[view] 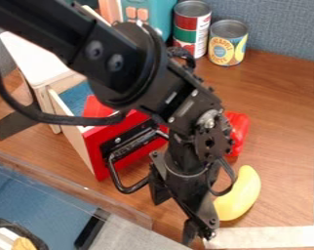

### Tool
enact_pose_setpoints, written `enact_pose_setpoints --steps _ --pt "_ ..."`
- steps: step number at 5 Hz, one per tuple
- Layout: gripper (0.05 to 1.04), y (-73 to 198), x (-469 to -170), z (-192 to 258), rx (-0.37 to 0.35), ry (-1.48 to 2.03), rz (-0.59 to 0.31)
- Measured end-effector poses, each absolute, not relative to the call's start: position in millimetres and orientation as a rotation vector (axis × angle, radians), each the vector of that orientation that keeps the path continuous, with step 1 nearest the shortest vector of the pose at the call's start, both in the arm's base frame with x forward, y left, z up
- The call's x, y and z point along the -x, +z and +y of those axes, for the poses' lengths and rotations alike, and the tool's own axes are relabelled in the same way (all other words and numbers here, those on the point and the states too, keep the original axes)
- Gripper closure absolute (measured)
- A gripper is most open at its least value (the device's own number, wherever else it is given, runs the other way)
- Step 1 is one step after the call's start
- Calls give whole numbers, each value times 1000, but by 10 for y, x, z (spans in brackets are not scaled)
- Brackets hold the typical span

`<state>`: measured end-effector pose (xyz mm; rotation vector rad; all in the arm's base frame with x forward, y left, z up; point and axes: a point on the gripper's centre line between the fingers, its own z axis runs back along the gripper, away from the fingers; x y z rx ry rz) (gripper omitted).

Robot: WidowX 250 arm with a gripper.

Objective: Close the drawer.

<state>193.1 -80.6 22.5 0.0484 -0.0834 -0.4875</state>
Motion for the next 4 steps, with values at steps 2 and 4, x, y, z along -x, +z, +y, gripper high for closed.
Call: enact_pose_setpoints --steps 2,4 --pt "84 276 -1977 -538 -61 -411 -80" --pt "84 287 -2034 -222 -66 -317 -73"
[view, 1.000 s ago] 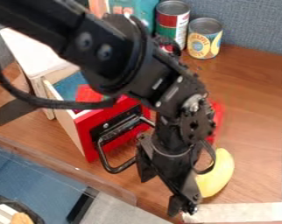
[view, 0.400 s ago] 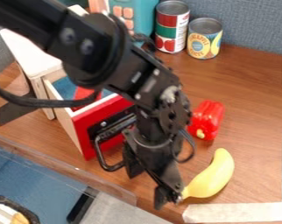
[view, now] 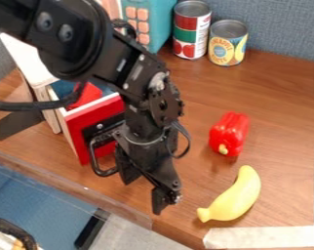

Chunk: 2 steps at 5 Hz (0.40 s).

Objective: Close the drawer.

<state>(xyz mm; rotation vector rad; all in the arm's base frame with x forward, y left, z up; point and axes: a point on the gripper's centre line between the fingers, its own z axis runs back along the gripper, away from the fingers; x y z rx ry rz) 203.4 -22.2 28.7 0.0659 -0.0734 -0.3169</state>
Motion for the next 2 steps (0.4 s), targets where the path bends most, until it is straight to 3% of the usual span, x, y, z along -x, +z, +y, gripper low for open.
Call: enact_pose_setpoints --steps 2 --pt "84 158 -2017 -90 -87 -282 -14"
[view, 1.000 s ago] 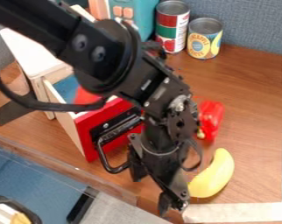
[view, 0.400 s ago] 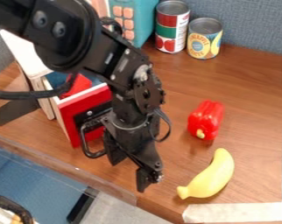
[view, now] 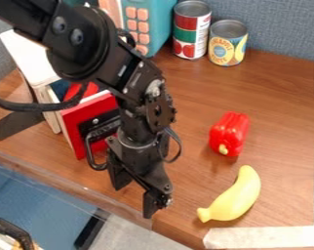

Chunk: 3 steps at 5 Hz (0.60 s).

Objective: Close the drawer.

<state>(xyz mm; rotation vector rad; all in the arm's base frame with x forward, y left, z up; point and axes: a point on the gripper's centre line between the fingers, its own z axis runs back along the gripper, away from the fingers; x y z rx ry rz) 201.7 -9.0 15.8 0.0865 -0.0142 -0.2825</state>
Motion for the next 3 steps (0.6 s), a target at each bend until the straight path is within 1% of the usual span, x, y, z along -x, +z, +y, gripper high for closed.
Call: enact_pose_setpoints --steps 3 --pt "84 157 -2128 316 -74 -168 -10"
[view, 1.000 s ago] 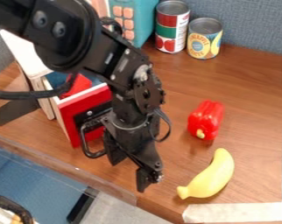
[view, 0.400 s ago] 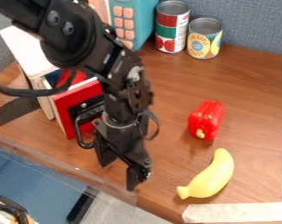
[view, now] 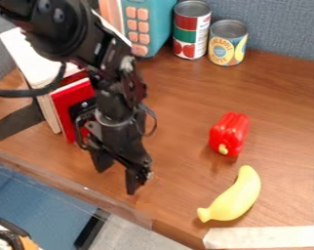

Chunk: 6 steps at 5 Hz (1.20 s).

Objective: Close the drawer.

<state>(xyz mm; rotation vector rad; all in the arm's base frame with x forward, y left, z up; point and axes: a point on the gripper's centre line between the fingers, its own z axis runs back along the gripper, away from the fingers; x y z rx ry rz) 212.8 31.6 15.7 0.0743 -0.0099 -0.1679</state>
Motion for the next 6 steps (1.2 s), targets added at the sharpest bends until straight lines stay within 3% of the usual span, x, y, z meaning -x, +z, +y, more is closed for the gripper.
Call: enact_pose_setpoints --steps 4,6 --pt "84 145 -2154 577 -74 -107 -5" --pt "84 232 -2160 112 -84 -241 -19"
